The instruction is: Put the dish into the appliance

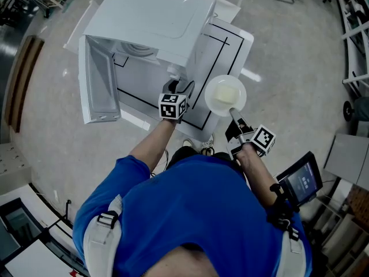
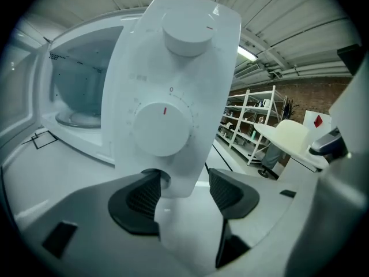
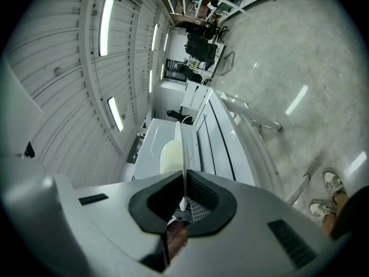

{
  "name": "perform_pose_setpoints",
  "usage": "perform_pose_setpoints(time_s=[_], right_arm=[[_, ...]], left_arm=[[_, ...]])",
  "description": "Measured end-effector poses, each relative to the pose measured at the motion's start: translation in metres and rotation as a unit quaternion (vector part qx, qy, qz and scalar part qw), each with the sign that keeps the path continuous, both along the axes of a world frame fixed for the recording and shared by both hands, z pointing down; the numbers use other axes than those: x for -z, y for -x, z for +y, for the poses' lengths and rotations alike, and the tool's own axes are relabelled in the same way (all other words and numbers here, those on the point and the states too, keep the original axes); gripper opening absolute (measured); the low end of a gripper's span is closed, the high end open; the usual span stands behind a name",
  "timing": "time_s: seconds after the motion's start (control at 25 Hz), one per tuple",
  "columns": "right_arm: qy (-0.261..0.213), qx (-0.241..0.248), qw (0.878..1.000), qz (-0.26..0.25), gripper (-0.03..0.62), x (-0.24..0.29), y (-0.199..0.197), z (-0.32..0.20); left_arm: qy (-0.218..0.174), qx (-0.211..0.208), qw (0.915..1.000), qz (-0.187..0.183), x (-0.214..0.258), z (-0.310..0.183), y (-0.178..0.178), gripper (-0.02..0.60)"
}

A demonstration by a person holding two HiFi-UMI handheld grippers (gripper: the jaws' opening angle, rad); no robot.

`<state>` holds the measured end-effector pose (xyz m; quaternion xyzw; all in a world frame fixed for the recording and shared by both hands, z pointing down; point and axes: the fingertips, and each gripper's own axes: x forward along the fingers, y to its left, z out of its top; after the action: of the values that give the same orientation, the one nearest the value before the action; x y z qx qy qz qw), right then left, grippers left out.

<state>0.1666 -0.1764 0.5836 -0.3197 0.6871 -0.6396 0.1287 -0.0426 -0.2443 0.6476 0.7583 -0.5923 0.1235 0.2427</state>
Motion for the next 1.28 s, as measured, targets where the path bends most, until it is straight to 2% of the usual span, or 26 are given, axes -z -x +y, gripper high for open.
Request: perform_pose_setpoints(time_s=[0.4,0.64,1.28], right_arm=[[0.003,0.005,1.000,-0.010,0.011,0.006,0.007,-0.001],[-0.010,0.010,1.000,-0.009,0.011,0.008,0.007,0.000],[-0.018,0.013,1.000,-0.014,0.011,0.006,0.009,0.012]], left_arm=[[-0.004,-0.014,0.9999,-0.004,-0.002,0.008,0.000,0.256],[0.004,-0.016,0.9998,0.007,-0.007,0.020,0.003,0.256],[-0.022,-0.005,0.9996,0.013,0.015,0.041,0.018,0.256]])
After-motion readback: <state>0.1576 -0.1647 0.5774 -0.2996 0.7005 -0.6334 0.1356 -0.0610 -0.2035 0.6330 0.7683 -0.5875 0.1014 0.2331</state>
